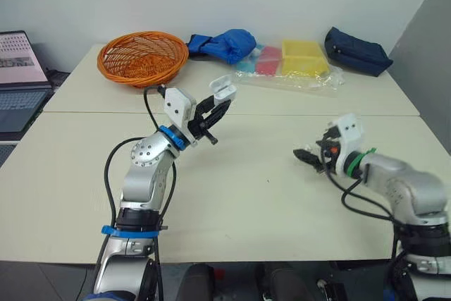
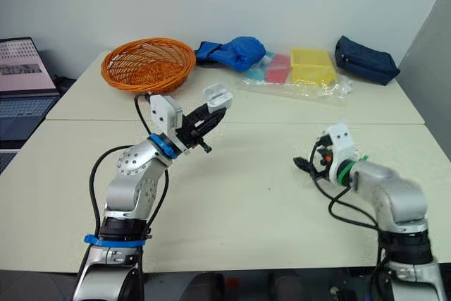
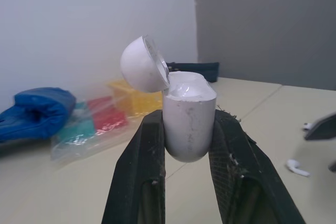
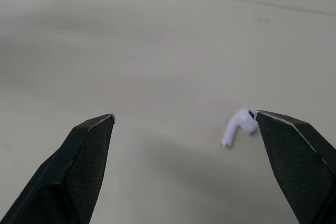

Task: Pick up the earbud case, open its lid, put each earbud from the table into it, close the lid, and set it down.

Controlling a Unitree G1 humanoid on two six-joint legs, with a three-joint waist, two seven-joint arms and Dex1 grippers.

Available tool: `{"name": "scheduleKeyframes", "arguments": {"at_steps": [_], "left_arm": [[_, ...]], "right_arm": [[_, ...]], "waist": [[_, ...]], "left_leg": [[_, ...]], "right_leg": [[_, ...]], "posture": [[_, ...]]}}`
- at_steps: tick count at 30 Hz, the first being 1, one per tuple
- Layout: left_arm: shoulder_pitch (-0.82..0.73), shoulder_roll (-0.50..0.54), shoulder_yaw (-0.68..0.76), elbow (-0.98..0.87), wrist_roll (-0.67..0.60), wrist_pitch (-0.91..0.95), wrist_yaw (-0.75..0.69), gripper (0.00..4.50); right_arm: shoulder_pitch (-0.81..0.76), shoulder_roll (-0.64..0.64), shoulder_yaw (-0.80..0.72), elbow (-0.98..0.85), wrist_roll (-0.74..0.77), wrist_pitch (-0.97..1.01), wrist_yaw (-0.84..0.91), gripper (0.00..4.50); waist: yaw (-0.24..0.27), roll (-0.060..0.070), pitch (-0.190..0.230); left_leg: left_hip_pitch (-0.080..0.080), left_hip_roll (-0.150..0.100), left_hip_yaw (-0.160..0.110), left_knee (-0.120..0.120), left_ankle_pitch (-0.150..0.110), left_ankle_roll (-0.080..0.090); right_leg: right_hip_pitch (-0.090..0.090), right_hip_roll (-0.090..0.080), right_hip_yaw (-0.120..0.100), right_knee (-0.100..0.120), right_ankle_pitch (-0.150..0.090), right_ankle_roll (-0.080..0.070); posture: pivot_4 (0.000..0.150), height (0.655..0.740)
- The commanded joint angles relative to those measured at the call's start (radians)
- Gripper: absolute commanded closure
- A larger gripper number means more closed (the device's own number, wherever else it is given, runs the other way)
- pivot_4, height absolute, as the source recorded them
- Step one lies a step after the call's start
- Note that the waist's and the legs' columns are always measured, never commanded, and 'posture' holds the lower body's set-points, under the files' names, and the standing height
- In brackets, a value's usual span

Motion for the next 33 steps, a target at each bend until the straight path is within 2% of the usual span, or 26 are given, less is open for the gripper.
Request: {"name": "scheduleKeyframes", "arguments": {"at_steps": [1, 5, 15, 19, 28, 33], "left_arm": [[0.012, -0.004, -0.016, -0.086, 0.005, -0.023, 0.026, 3.76], [0.002, 0.003, -0.009, -0.087, 0.003, -0.014, 0.051, 3.76], [-0.054, 0.017, -0.013, -0.044, 0.005, -0.028, 0.055, 3.76], [-0.061, 0.016, -0.017, -0.039, 0.006, -0.032, 0.057, 3.76], [-0.073, 0.019, -0.015, -0.026, 0.008, -0.043, 0.058, 3.76], [-0.079, 0.031, -0.002, 0.007, 0.01, -0.064, 0.053, 3.76]], "right_arm": [[0.03, 0.034, 0.025, 0.014, -0.108, -0.168, -0.085, 0.02], [0.083, 0.097, 0.024, 0.094, -0.196, -0.333, -0.169, 0.02], [0.029, 0.289, 0.029, 0.246, -0.24, -0.434, -0.284, 0.02], [0.022, 0.32, 0.014, 0.292, -0.258, -0.458, -0.32, 0.84], [0.009, 0.329, 0.014, 0.336, -0.282, -0.491, -0.322, 4.04], [0.054, 0.229, 0.031, 0.26, -0.23, -0.463, -0.146, 4.07]], "waist": [[0.0, 0.0, 0.0], [0.001, 0.0, 0.0], [-0.003, 0.0, 0.0], [-0.004, 0.0, 0.0], [-0.005, -0.001, -0.001], [-0.003, -0.001, -0.001]], "left_leg": [[0.0, 0.0, 0.0, 0.0, 0.0, 0.0], [0.001, -0.001, 0.001, 0.0, 0.0, 0.0], [0.005, 0.0, 0.002, -0.001, 0.0, 0.0], [0.005, 0.0, 0.002, -0.001, 0.0, 0.0], [0.006, 0.0, 0.003, -0.001, 0.0, 0.0], [0.006, 0.0, 0.003, -0.001, 0.0, 0.0]], "right_leg": [[0.0, 0.0, 0.0, 0.0, 0.0, 0.0], [0.001, 0.0, 0.0, -0.001, 0.0, 0.001], [0.002, 0.001, 0.0, 0.0, 0.001, 0.001], [0.002, 0.001, 0.001, 0.0, 0.002, 0.0], [0.003, 0.001, 0.001, 0.0, 0.002, 0.001], [0.003, 0.001, 0.001, -0.001, 0.002, 0.001]], "posture": [[0.15, 0.74], [0.15, 0.74], [0.15, 0.74], [0.15, 0.74], [0.15, 0.74], [0.15, 0.74]]}}
